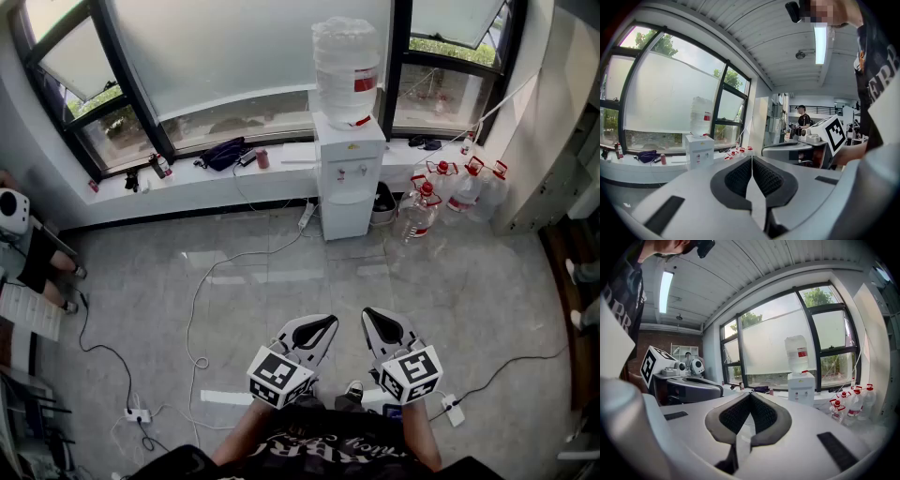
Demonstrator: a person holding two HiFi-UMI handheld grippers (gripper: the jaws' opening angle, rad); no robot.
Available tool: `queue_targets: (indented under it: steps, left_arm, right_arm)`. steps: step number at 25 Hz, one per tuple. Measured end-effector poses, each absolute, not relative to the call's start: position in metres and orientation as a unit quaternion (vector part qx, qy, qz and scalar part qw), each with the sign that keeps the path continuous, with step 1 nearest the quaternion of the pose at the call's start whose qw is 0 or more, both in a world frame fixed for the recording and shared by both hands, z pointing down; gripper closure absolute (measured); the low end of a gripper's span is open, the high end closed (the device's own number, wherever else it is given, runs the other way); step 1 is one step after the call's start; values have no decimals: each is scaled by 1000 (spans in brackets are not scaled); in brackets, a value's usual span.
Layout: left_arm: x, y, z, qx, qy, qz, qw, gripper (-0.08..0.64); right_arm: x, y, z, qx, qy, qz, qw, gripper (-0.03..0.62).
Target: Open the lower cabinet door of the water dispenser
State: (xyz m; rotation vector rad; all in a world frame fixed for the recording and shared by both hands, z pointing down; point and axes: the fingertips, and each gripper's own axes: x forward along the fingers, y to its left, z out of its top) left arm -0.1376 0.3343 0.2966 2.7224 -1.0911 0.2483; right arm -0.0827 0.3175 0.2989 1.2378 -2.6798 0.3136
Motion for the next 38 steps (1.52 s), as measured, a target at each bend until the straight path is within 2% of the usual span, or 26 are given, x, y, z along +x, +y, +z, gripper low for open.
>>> queue_targets:
  steps: [13,28,38]
  left_arm:
    - [-117,336,302,918,-373,97,90,540]
    - [-26,307,301,919,-374,102,73,540]
    - [-4,293,307,909,-390,100,108,540]
  right_arm:
    - [-59,318,302,414,-901,111,67,578]
    - [36,294,305,416,-901,110,58,578]
    - [64,281,314,405,-904,130,45,578]
